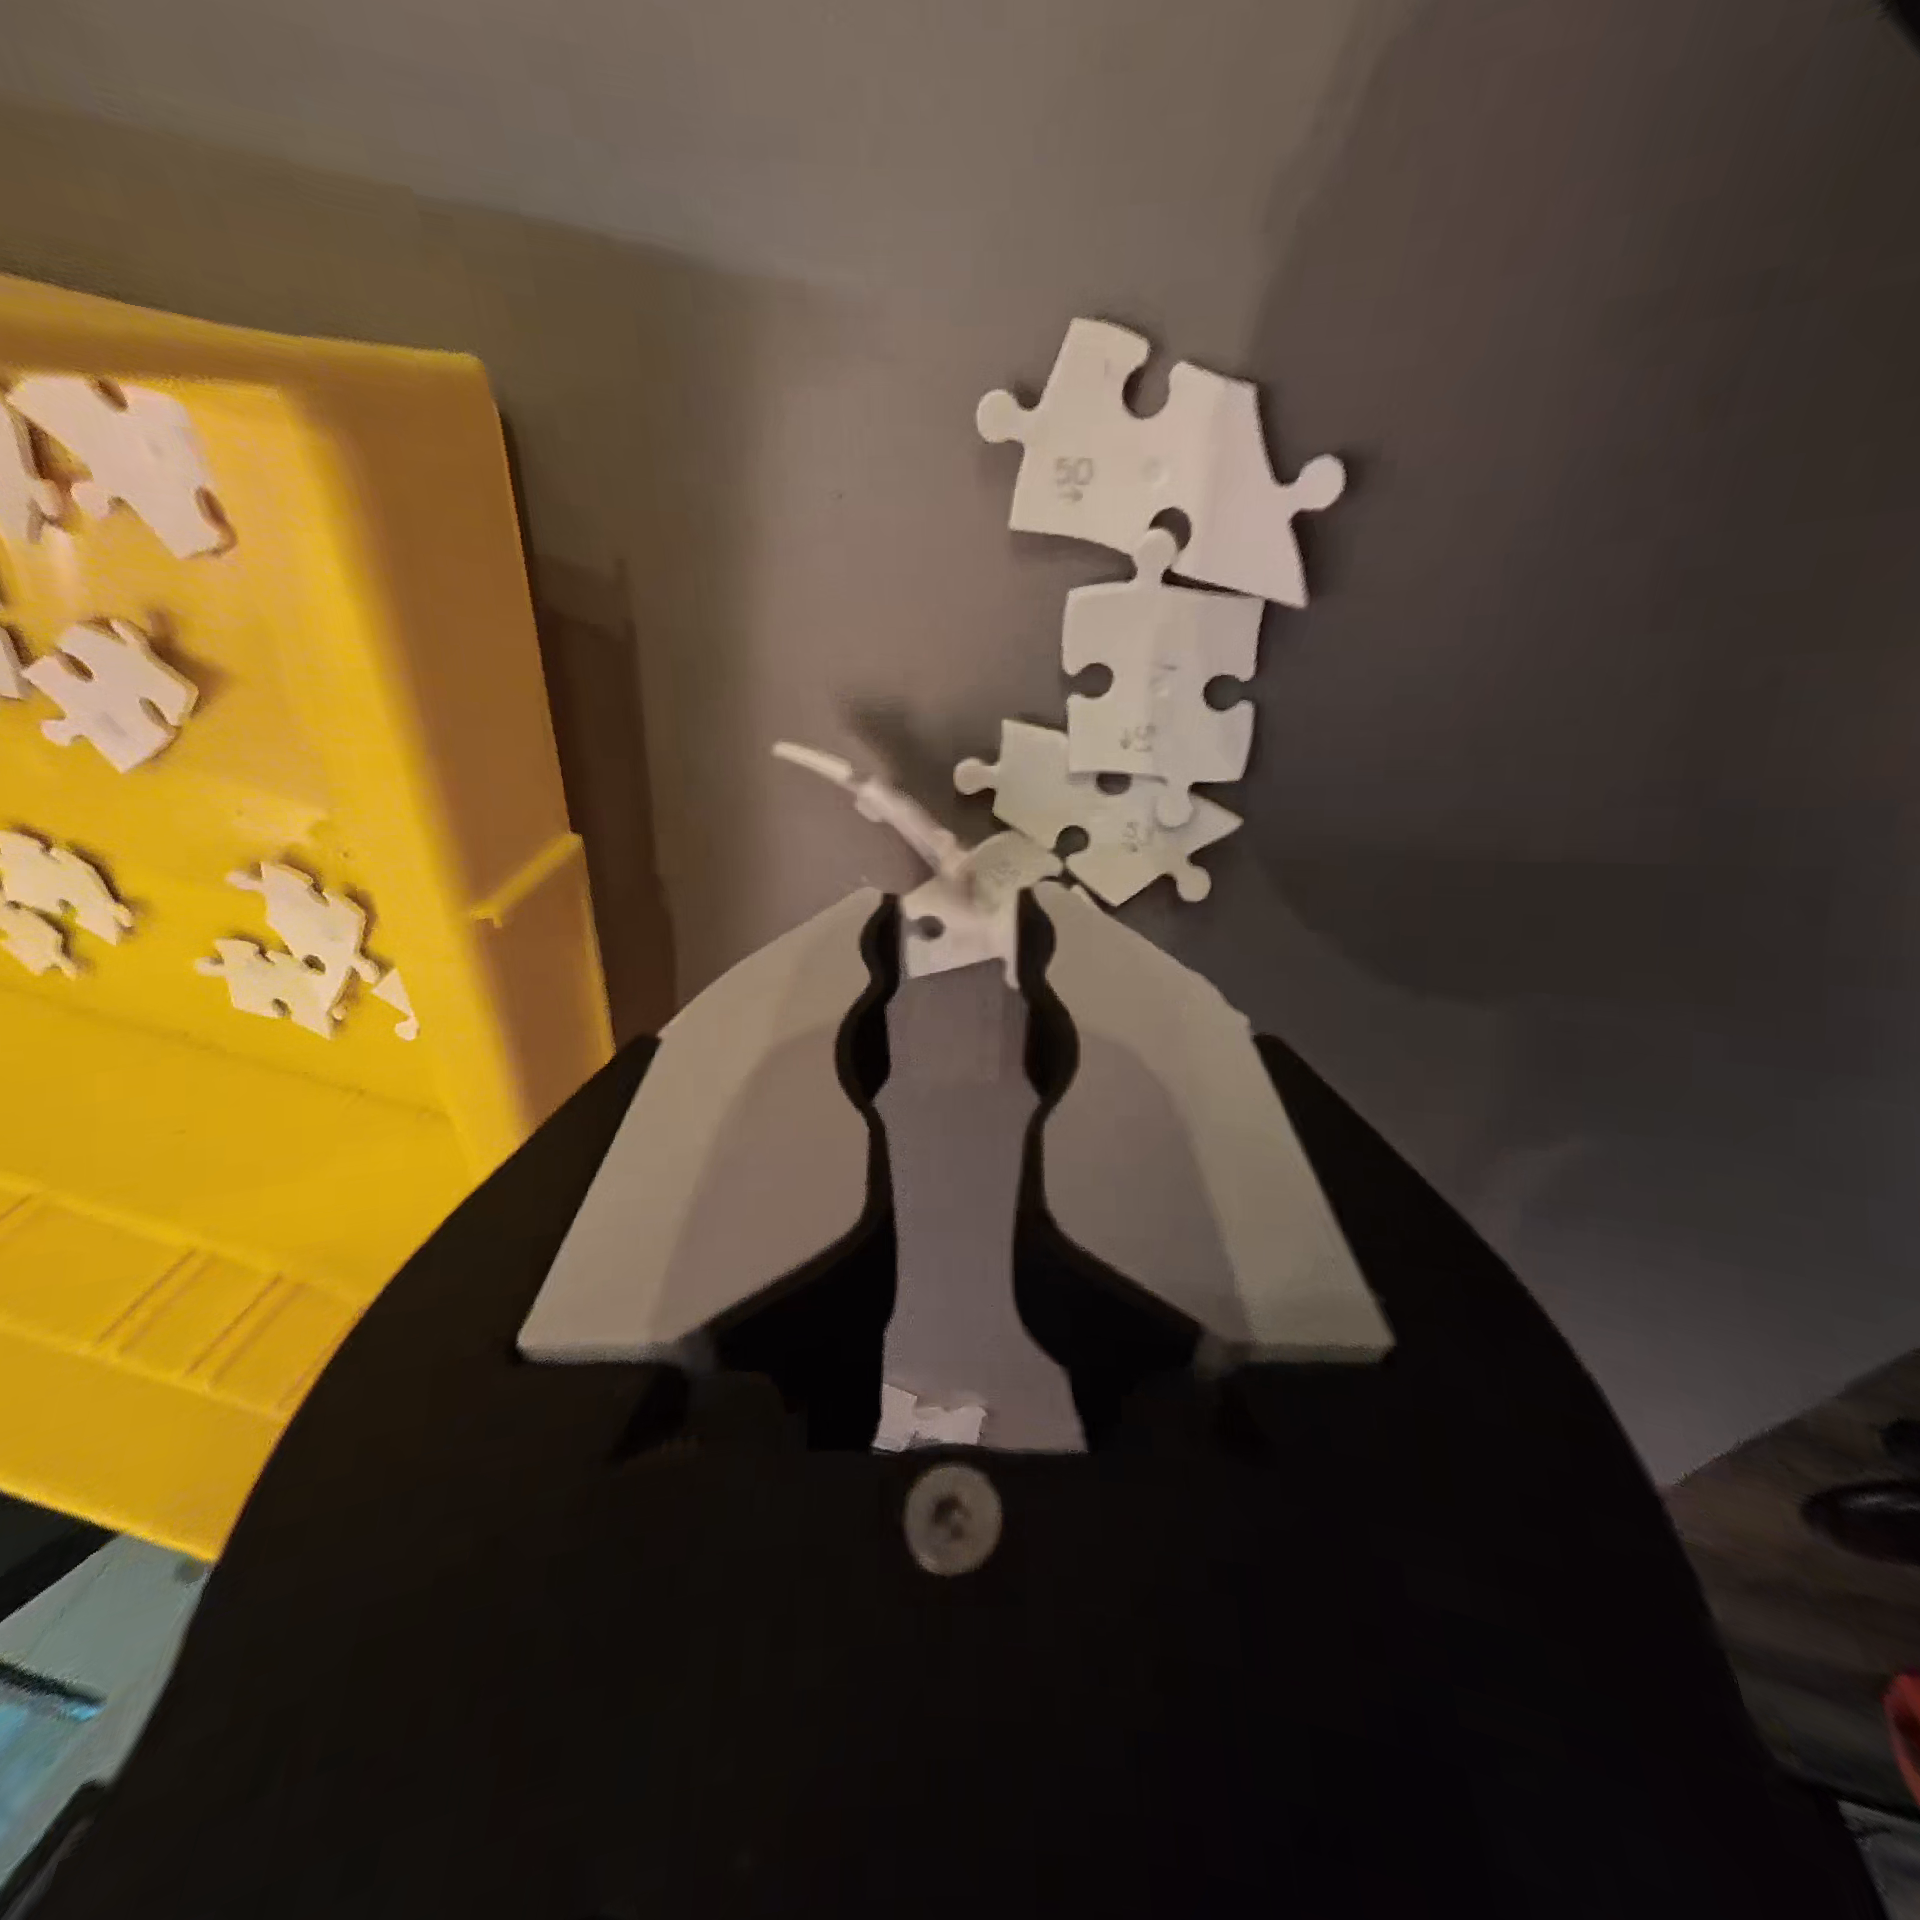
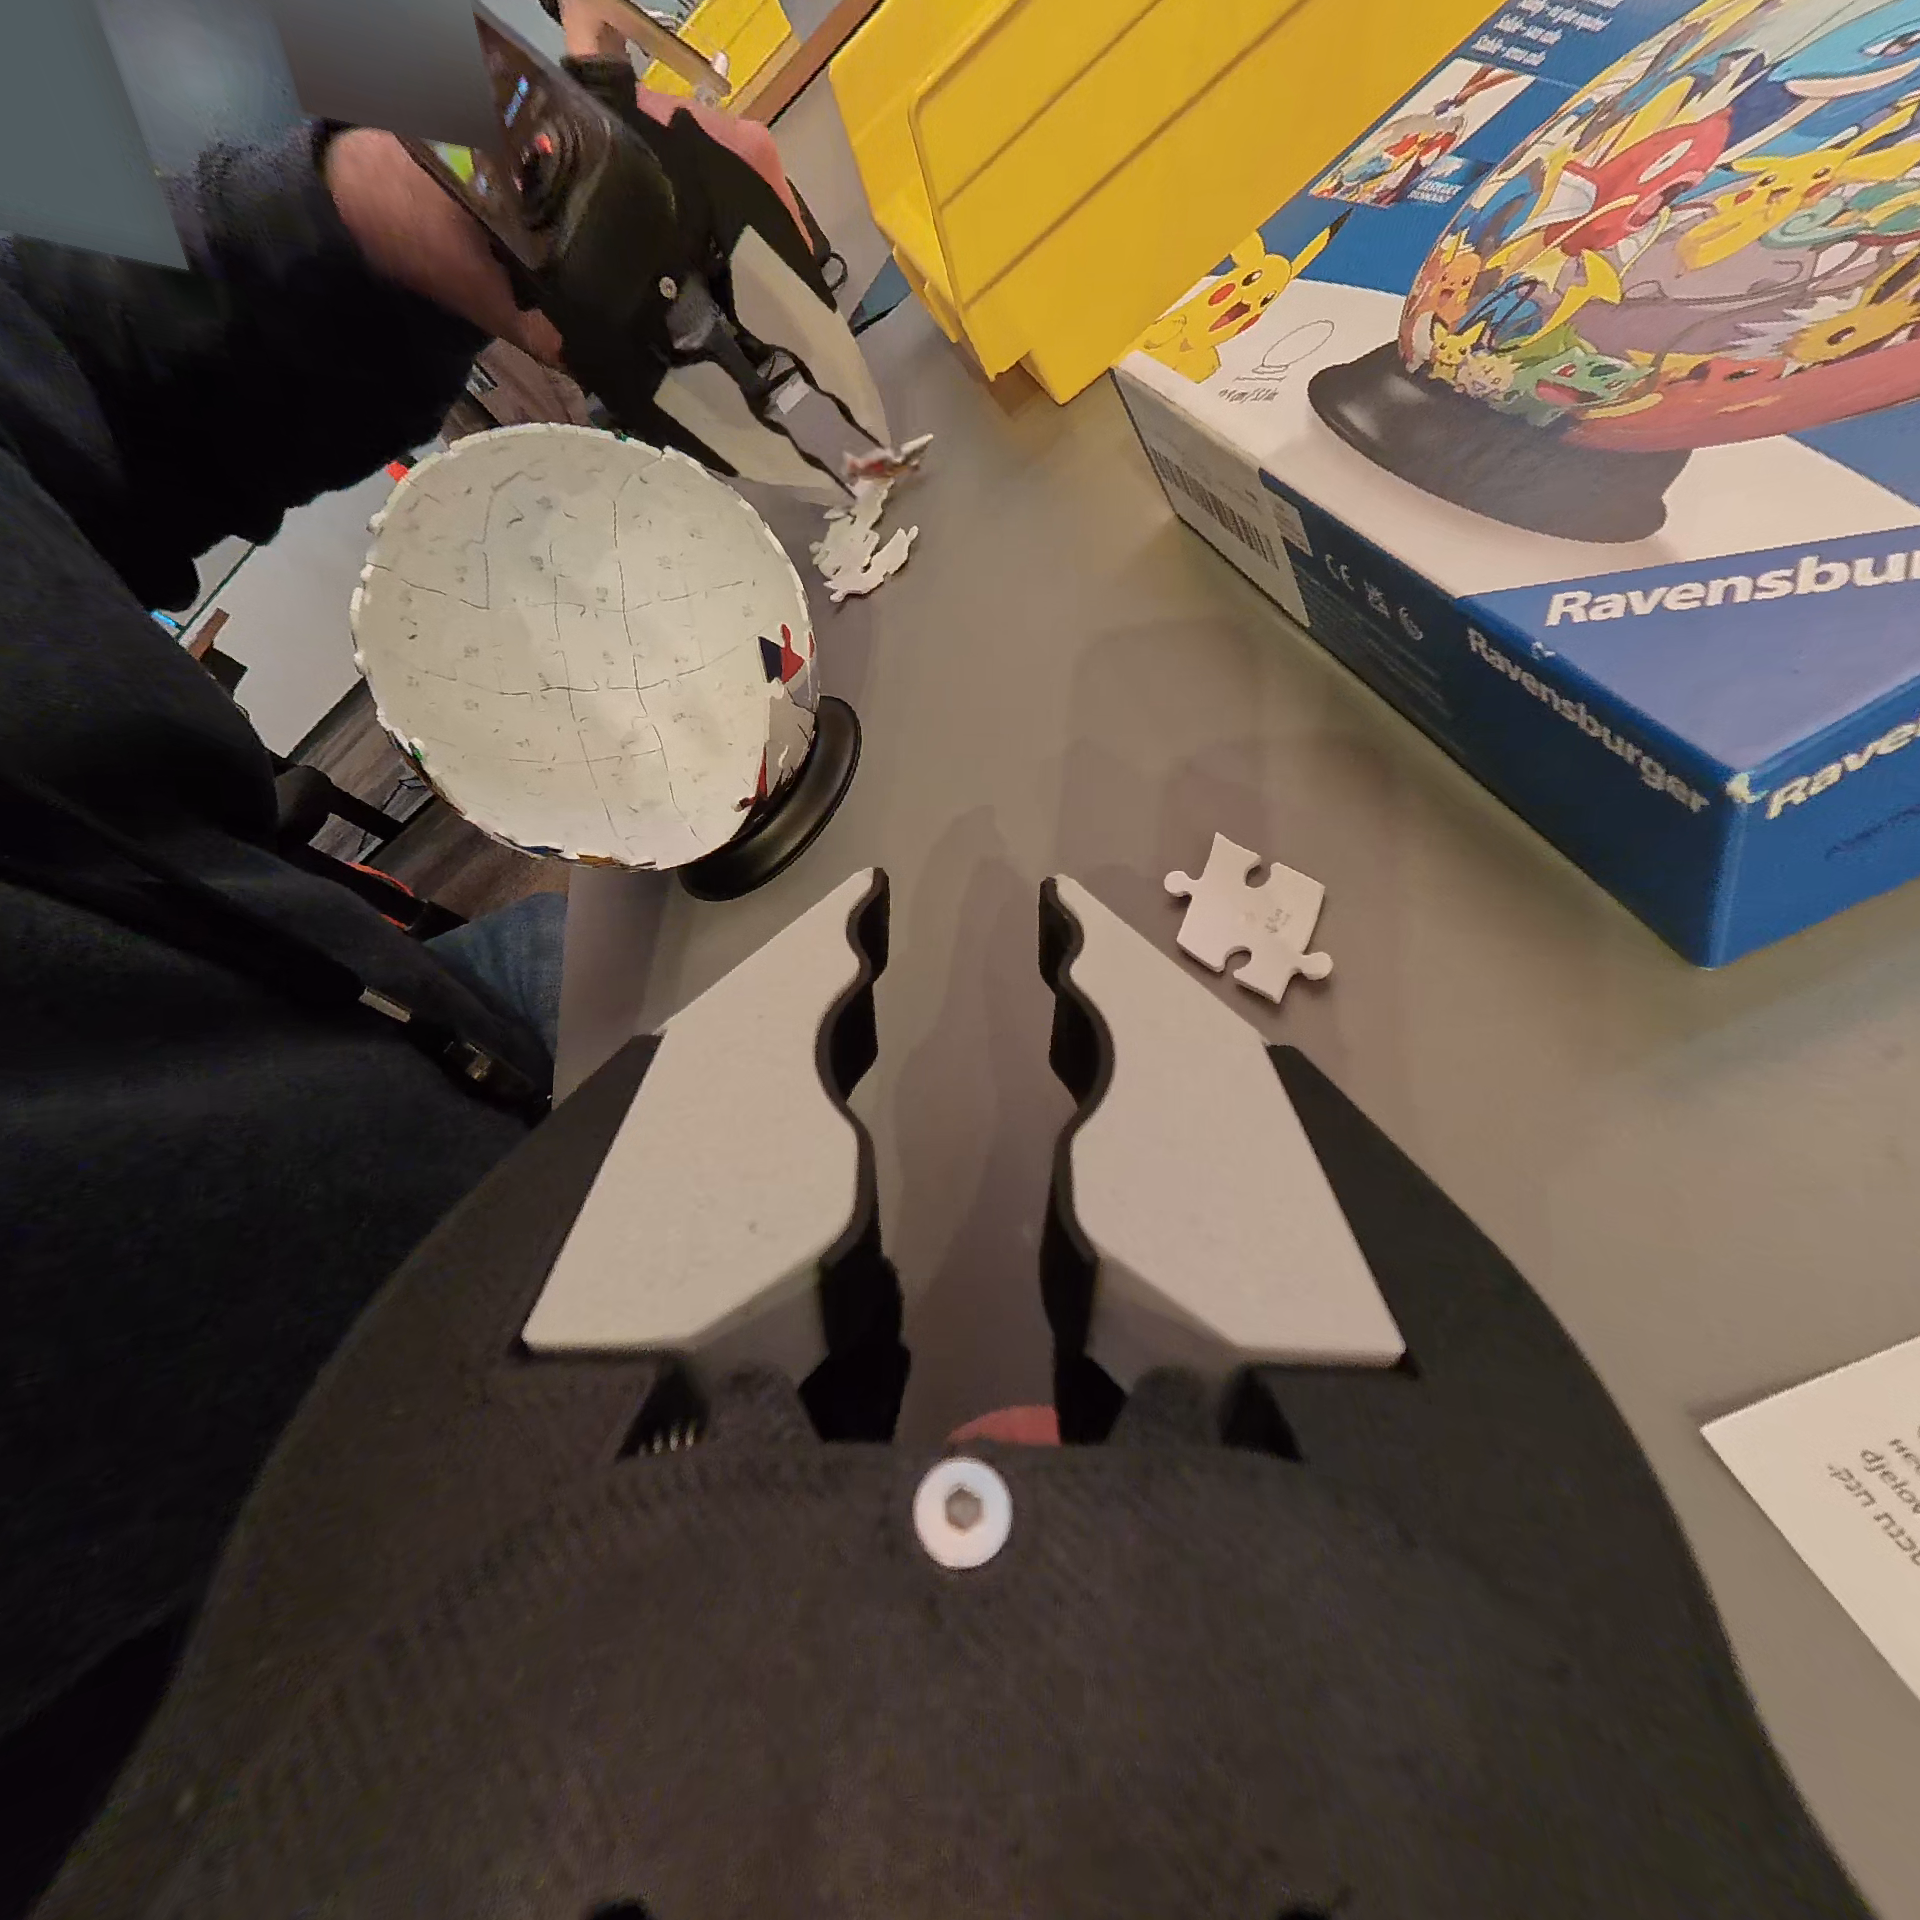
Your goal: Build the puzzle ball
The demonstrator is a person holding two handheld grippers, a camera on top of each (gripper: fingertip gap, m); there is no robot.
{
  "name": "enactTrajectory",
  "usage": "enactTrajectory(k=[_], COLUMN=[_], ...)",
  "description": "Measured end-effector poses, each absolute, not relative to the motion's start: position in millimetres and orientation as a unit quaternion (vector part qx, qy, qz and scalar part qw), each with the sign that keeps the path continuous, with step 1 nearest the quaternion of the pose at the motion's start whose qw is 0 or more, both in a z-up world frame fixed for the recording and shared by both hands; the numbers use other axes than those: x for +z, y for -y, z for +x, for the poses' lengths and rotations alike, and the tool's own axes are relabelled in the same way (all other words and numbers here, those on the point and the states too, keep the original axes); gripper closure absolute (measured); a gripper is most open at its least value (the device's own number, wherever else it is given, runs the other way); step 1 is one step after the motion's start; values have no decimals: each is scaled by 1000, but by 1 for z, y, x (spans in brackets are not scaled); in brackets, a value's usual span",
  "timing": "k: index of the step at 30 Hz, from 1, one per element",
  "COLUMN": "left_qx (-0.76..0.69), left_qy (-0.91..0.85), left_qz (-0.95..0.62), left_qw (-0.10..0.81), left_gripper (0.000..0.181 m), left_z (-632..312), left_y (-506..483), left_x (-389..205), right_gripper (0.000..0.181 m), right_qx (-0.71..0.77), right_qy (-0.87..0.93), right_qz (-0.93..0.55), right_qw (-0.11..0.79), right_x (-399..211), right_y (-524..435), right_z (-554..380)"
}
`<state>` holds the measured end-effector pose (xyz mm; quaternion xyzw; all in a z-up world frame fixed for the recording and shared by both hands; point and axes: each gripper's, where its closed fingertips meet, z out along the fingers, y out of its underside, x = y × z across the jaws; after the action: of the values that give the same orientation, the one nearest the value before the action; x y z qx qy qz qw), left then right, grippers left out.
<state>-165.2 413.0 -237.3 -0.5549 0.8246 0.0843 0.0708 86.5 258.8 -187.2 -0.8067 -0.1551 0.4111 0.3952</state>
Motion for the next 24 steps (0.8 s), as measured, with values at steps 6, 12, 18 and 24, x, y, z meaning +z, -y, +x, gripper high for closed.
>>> enactTrajectory(k=[6, 12, 18, 24], left_qx=[-1, 28, 133, 190], left_qy=[-799, -764, -747, -748], left_qz=[-592, -636, -644, -592], left_qw=[104, 108, -102, -234], left_gripper=[149, 152, 148, 148], left_z=[-147, -131, -182, -202], left_y=[-428, -520, -555, -551], left_x=[-175, -168, -218, -238], right_gripper=[154, 154, 154, 154], right_qx=[412, 412, 415, 415], right_qy=[155, 155, 156, 156], right_qz=[-807, -806, -805, -804], right_qw=[394, 395, 394, 397], right_x=[-187, -187, -186, -186], right_y=[-259, -259, -258, -258], right_z=[86, 86, 86, 86])
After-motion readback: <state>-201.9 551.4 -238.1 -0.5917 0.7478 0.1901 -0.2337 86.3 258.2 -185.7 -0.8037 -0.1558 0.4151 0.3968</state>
